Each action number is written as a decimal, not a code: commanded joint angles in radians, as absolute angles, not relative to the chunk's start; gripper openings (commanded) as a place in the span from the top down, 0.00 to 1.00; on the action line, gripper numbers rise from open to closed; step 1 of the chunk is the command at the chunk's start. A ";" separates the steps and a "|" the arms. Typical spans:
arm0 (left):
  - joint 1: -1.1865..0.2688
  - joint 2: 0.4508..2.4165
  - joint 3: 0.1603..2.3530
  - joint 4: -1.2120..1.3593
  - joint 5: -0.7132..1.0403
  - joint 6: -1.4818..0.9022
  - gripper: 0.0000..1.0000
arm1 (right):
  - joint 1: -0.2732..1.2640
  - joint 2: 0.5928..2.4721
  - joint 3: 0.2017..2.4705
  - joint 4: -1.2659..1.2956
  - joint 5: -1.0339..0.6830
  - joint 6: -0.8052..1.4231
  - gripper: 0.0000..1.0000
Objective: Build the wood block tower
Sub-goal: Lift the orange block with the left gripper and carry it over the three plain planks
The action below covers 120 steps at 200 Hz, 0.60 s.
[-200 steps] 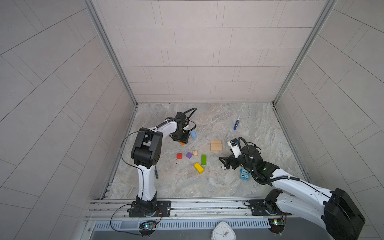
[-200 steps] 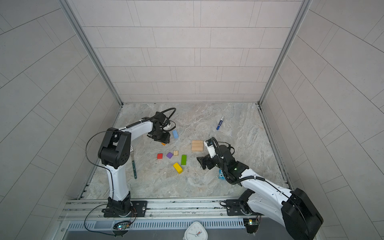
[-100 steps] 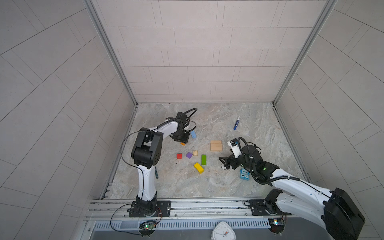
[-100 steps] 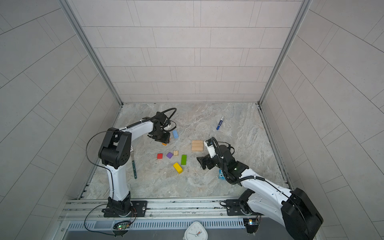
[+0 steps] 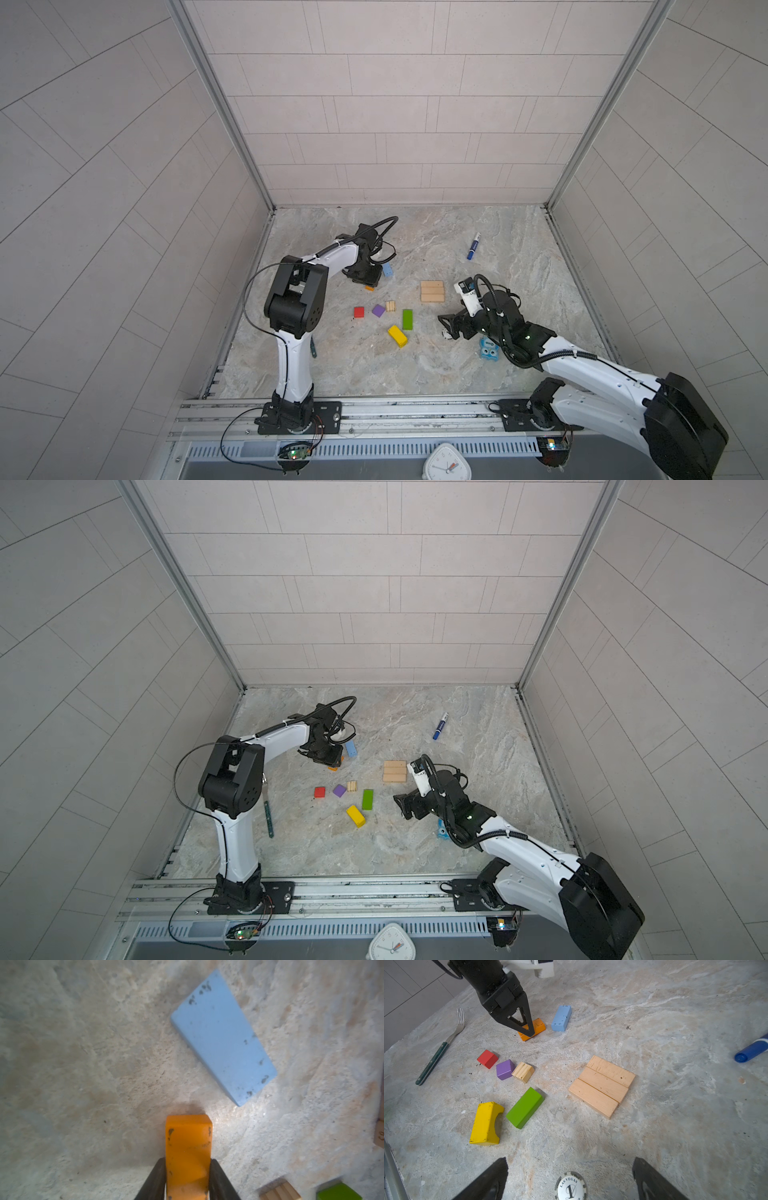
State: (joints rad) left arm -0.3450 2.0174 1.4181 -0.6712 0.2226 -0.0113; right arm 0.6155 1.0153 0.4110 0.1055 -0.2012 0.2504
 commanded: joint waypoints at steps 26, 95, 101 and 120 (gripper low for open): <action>-0.387 1.947 1.436 -0.706 0.206 -0.102 0.67 | 0.619 1.020 0.437 0.093 -0.177 0.248 0.05; -0.442 1.850 1.434 -0.715 0.209 -0.275 0.68 | 0.618 1.045 0.450 0.083 -0.153 0.258 0.04; -0.449 1.839 1.430 -0.709 0.211 -0.294 0.68 | 0.619 1.043 0.451 0.079 -0.145 0.260 0.04; -0.471 1.812 1.427 -0.695 0.212 -0.345 0.68 | 0.619 1.034 0.444 0.080 -0.117 0.271 0.04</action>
